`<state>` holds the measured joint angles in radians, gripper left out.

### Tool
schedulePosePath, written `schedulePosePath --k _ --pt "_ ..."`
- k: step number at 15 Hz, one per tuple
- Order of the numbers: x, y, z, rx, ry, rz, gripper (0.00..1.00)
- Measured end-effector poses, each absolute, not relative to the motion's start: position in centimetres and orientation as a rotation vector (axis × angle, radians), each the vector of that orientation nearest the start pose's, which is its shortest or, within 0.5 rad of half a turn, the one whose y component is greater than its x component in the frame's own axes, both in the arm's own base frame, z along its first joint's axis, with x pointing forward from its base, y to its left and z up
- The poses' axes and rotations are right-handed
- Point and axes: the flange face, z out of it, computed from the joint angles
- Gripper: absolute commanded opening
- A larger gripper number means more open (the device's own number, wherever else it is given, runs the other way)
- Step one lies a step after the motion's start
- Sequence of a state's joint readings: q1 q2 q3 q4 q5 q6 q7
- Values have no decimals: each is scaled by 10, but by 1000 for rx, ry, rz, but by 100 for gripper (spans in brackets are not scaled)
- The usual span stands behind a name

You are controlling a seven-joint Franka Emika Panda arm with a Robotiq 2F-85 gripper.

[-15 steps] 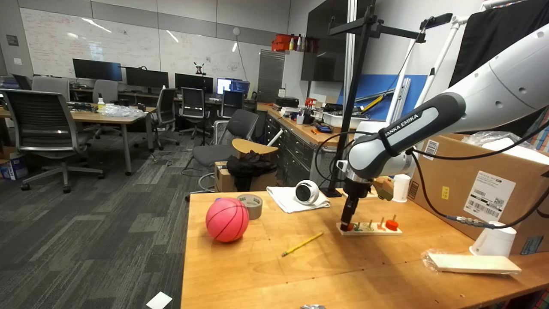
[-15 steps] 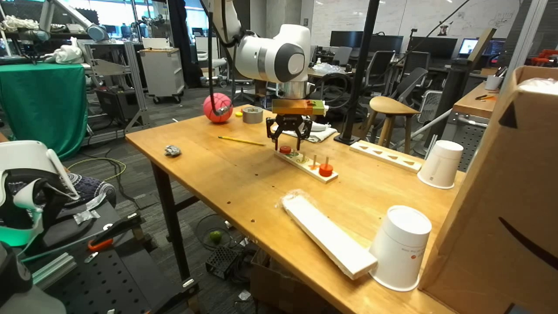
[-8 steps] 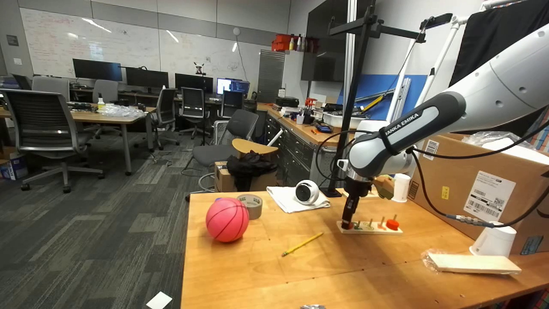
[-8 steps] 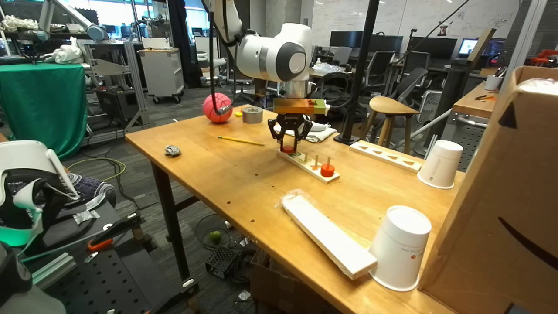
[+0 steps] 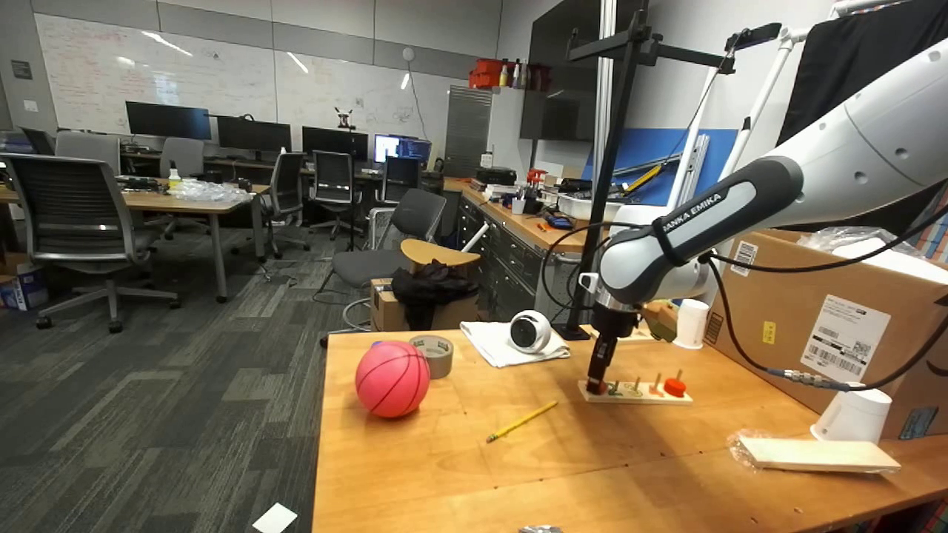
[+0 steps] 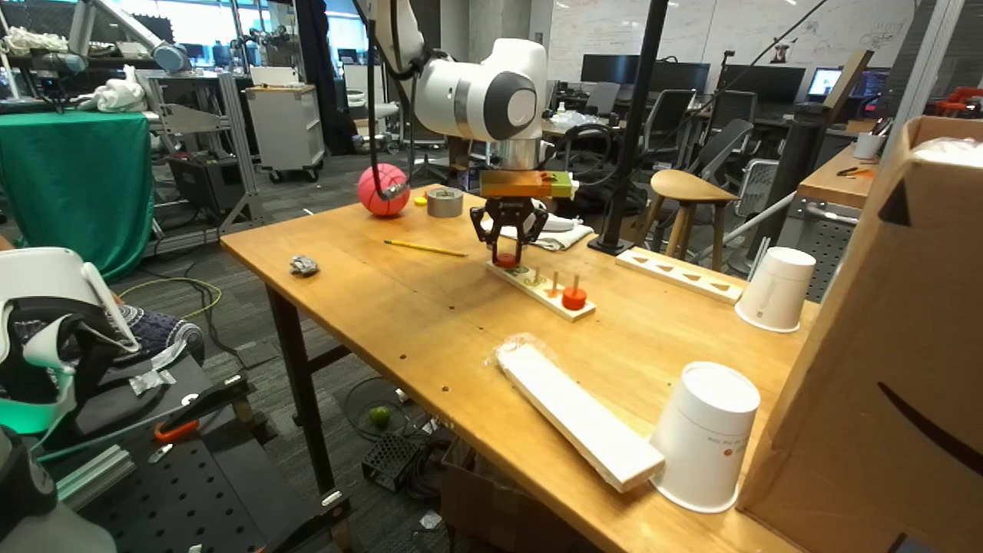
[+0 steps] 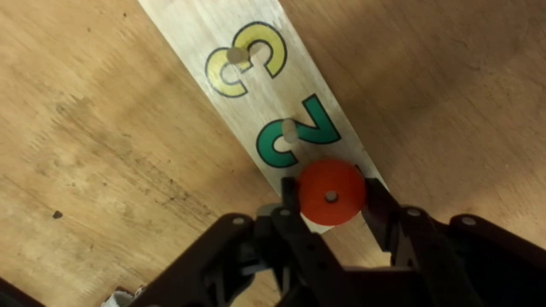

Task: Move the circles to the far right on the wooden object

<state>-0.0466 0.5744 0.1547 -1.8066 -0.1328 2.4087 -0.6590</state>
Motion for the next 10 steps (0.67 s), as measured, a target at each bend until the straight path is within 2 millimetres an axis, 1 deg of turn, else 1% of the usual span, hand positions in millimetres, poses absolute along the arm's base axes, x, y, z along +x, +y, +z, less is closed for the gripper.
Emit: schedulePosePath --k 3,6,8,10 --pt "658 65 241 -2889 -1299 -78 19" --pt "662 62 262 -2909 -1311 -122 19" --pt "665 53 280 -2934 -1304 -152 19" --pt "666 37 295 -2970 -1280 -164 19"
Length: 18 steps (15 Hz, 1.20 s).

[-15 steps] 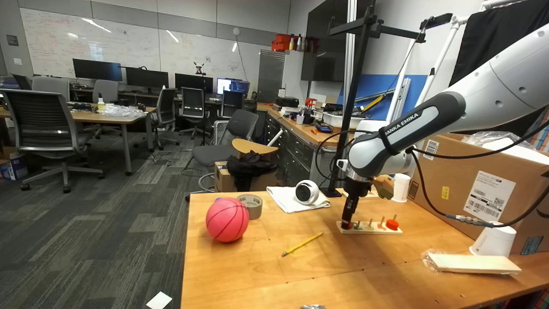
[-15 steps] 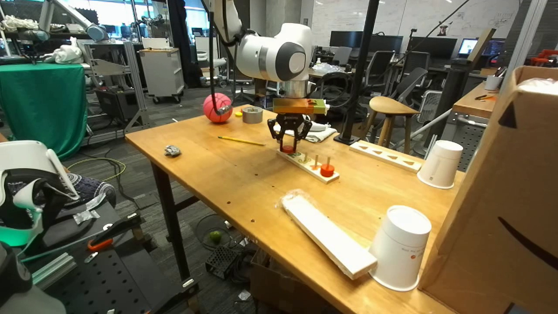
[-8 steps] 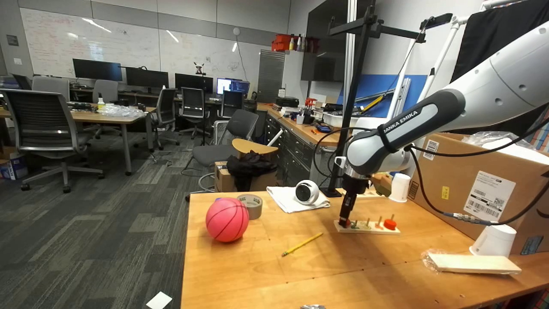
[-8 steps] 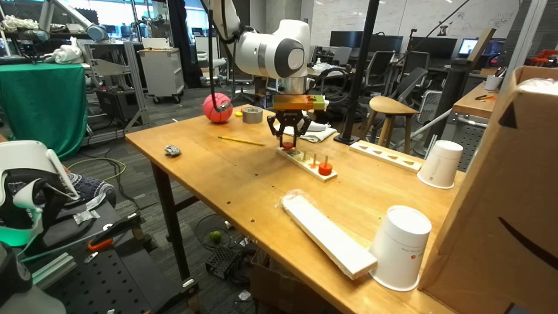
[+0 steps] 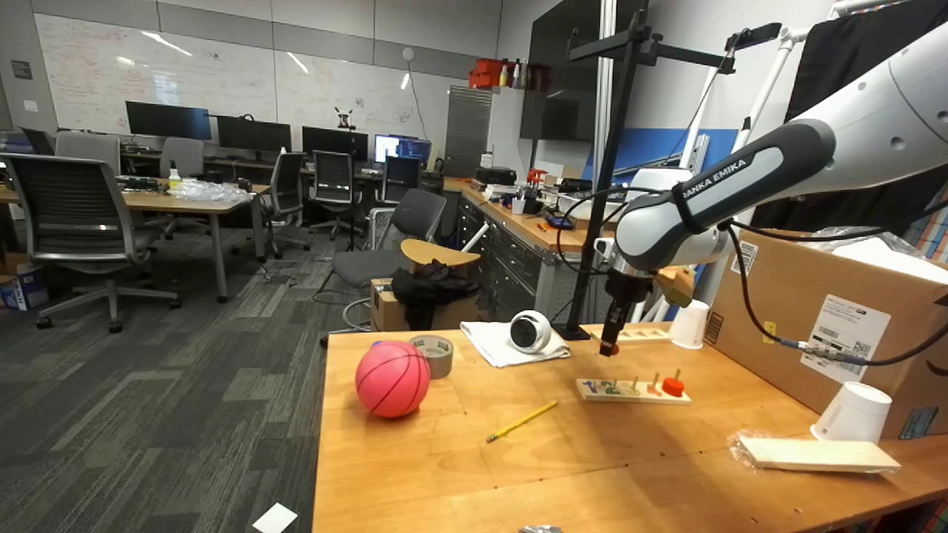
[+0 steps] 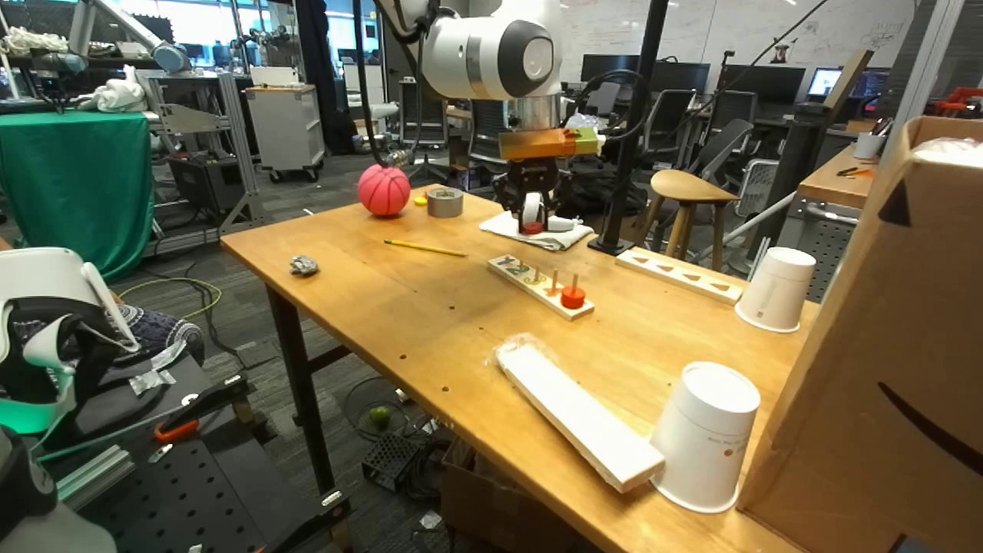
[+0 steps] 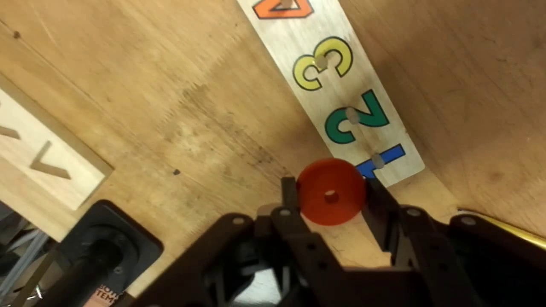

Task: Move the circles to the far right on the wooden object

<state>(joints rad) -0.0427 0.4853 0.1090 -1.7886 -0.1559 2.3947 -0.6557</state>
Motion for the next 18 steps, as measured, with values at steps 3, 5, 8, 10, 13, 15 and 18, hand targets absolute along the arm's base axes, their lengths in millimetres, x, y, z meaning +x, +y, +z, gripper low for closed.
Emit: schedulePosePath --k 3,5,8,10,13,15,18 --pt "666 7 306 -3023 -1220 -156 19" --pt "666 -12 307 -3050 -1178 -149 19" --pt "664 -36 306 -3080 -1120 -137 19" --pt "662 -49 304 -3095 -1083 -128 19" --pt "656 -66 300 -3113 -1030 -107 19" --pt "650 -74 297 -3123 -993 -90 19" --pt "639 -84 294 -3136 -942 -63 19"
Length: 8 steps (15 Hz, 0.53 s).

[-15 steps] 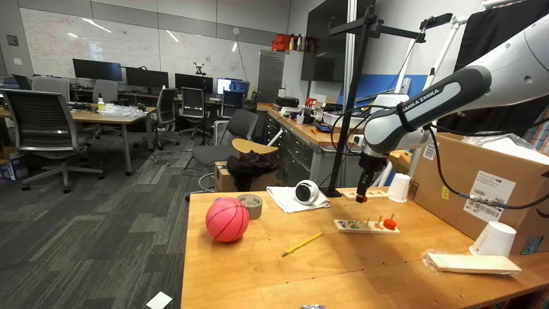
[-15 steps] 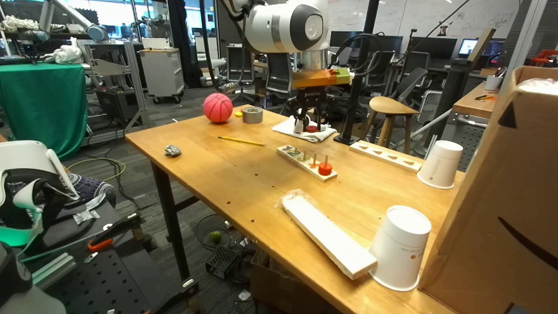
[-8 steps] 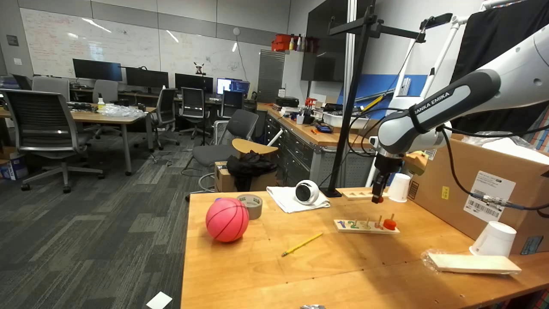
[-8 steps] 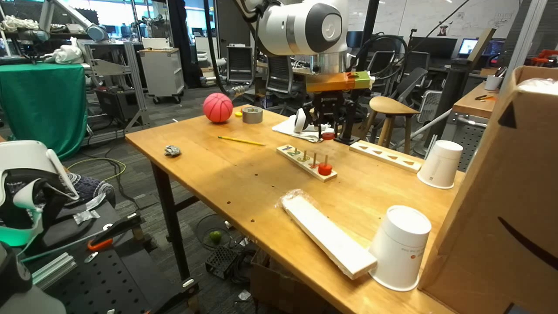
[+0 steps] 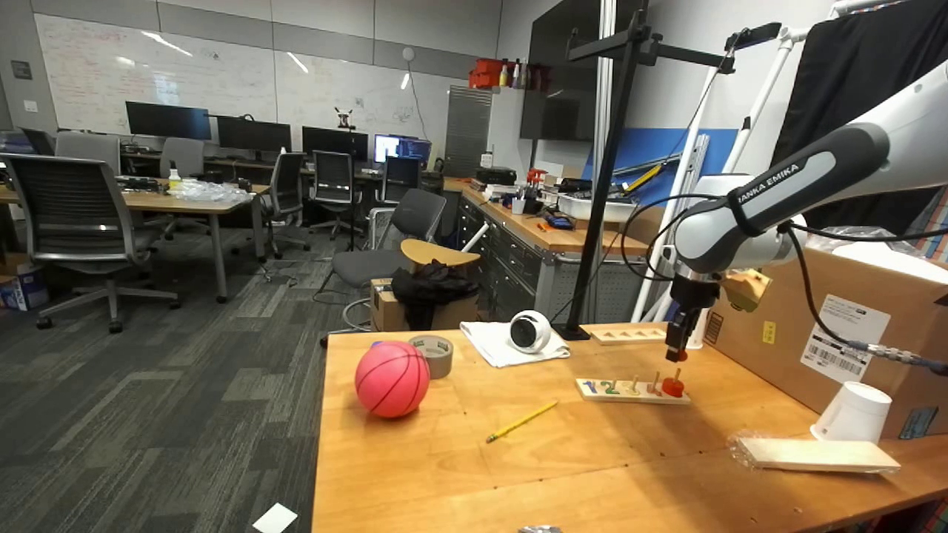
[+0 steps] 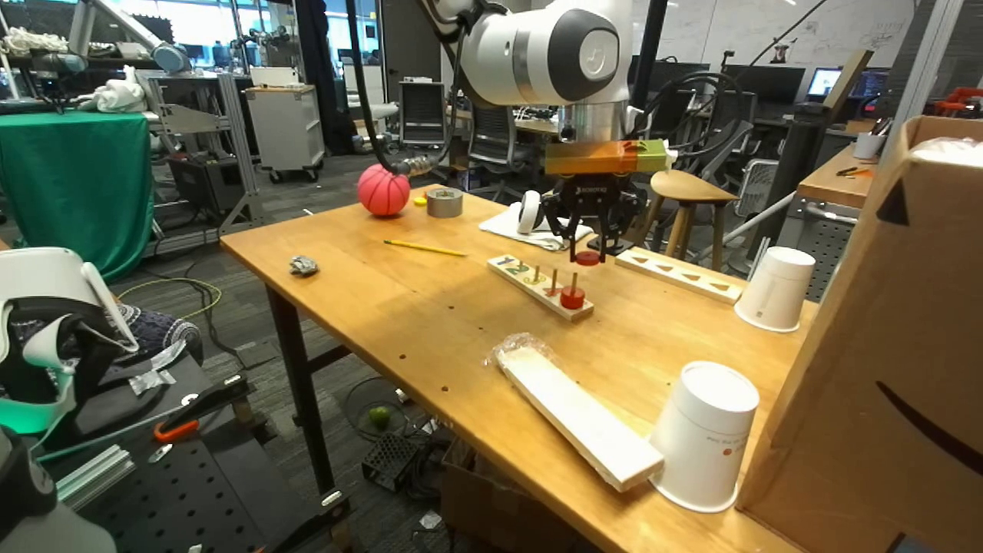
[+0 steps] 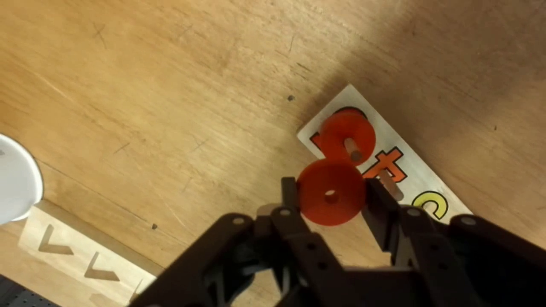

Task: Move the circles to the far right on the wooden object

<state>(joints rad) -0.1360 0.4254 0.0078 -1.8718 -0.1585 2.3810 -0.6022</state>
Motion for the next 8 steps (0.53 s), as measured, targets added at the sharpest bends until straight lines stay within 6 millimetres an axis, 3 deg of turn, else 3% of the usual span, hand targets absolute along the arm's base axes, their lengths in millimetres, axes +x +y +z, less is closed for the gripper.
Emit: schedulePosePath --k 8 --pt "616 -78 282 -3116 -903 -8 19"
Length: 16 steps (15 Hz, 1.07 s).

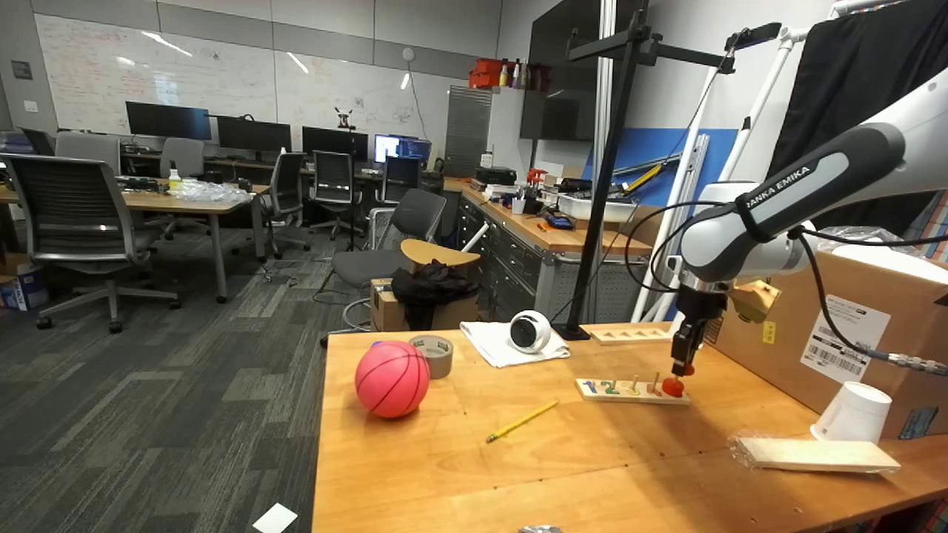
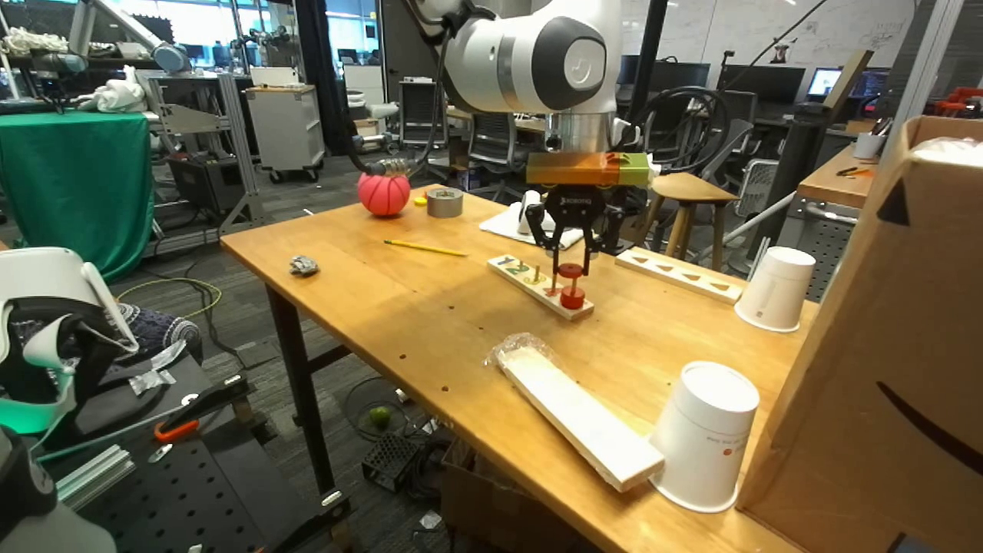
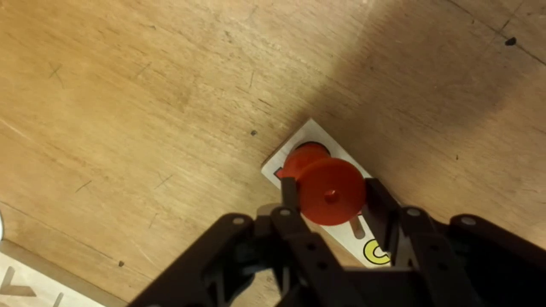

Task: Move the circles to the far right on the wooden object

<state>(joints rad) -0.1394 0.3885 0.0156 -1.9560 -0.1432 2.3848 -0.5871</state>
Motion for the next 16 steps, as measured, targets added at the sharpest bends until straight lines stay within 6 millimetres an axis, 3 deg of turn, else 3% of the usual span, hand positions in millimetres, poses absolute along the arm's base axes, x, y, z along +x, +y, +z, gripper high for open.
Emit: schedulePosePath --k 16 --pt "616 -79 279 -3112 -886 -10 19"
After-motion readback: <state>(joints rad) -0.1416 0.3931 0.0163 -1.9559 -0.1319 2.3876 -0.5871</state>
